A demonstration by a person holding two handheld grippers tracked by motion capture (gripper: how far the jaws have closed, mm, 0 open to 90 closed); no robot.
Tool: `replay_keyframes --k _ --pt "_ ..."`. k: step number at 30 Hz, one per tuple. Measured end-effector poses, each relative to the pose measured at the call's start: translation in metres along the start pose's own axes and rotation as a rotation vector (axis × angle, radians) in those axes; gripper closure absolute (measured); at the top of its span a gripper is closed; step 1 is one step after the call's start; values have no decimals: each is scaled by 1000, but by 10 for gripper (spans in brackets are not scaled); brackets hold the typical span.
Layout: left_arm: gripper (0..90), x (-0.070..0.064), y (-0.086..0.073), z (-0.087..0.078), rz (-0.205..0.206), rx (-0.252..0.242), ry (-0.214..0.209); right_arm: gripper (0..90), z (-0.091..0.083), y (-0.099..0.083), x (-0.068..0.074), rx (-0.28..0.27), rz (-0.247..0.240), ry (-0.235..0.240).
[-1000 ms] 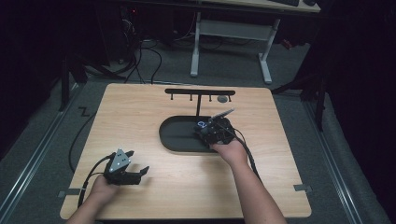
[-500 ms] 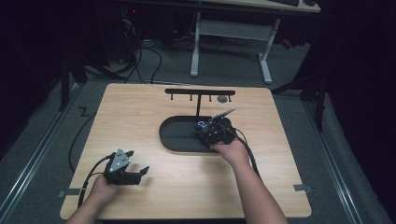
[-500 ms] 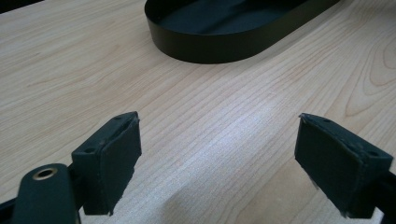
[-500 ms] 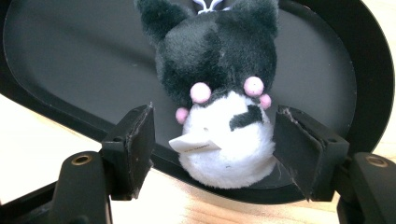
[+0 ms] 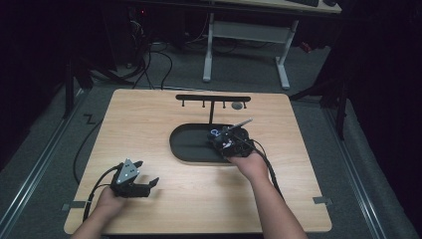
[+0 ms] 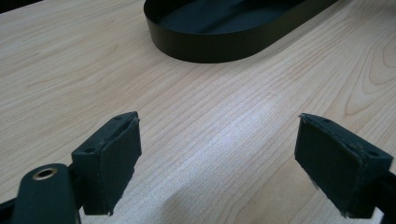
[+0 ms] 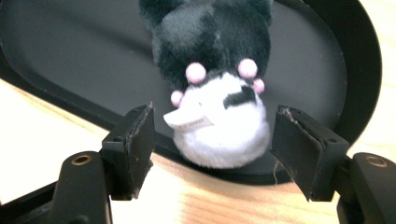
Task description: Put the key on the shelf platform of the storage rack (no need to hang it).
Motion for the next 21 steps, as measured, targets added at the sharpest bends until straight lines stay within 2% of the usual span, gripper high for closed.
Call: replay_keyframes --k 10,15,21 --pt "154 0 0 1 1 0 6 278 -11 -19 -8 -59 1 9" --pt "154 0 0 1 3 3 6 255 -15 -31 -12 -96 -21 11" --pt "154 0 -1 1 4 5 6 243 -24 -49 -24 -156 -28 4"
Point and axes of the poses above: each handheld gripper's, and its own axes: z roughly forward along the jaws, y roughly out of its top, x roughly to its left, the point moved 9 cm from there along z, roughly forward along the jaws, and after that the axes turned 6 degrees about z, right-handed, at the moved point
